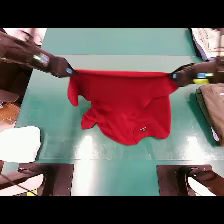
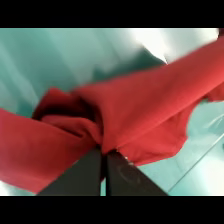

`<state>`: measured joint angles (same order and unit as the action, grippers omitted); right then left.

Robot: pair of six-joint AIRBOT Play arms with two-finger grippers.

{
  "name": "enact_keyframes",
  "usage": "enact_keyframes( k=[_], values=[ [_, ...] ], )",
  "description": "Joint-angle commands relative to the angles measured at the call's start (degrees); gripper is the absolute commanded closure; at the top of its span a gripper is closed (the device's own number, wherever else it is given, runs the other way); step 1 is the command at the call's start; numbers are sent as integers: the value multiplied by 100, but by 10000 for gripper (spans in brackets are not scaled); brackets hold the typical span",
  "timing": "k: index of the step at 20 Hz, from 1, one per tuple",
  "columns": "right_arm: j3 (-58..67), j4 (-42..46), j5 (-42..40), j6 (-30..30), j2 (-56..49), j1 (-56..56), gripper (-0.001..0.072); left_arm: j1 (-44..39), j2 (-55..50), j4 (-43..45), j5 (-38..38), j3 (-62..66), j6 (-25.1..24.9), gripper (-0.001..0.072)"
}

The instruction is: Fold the shirts.

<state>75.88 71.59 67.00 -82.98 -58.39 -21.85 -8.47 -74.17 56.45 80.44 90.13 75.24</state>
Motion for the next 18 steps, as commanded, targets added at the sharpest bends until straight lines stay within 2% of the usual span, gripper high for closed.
enact_keyframes(
  k=[1, 3, 6, 8, 9, 10, 13, 15, 18],
  values=[
    [-354, 479, -1609, -33, -870, -72, 696, 7, -824, 94, -457, -376, -122, 679],
    [-94, 494, -2000, -33, -1434, 74, 695, 7, -1080, 157, -645, -376, -133, 679],
    [570, 444, -1947, -35, -2127, 315, 680, 7, -1134, 527, -1069, -372, -131, 679],
    [1023, 439, -1622, -39, -2435, 503, 275, 7, -1134, 730, -1139, -372, -133, 679],
    [1211, 442, -1261, -39, -2531, 610, 254, 7, -1134, 850, -1128, -369, -133, 679],
    [1318, 444, -905, -37, -2568, 699, 289, 7, -1134, 973, -1126, -369, -131, 679],
    [1331, 439, 146, -22, -2568, 938, 289, 7, -1134, 1377, -1084, -372, -127, 678],
    [997, 120, 817, 393, -2448, 997, 289, 7, -1134, 1572, -994, -369, -129, 679],
    [-310, -597, 802, 619, -1880, 1207, 289, 7, -1134, 1690, -857, -372, -131, 678]
  ],
)
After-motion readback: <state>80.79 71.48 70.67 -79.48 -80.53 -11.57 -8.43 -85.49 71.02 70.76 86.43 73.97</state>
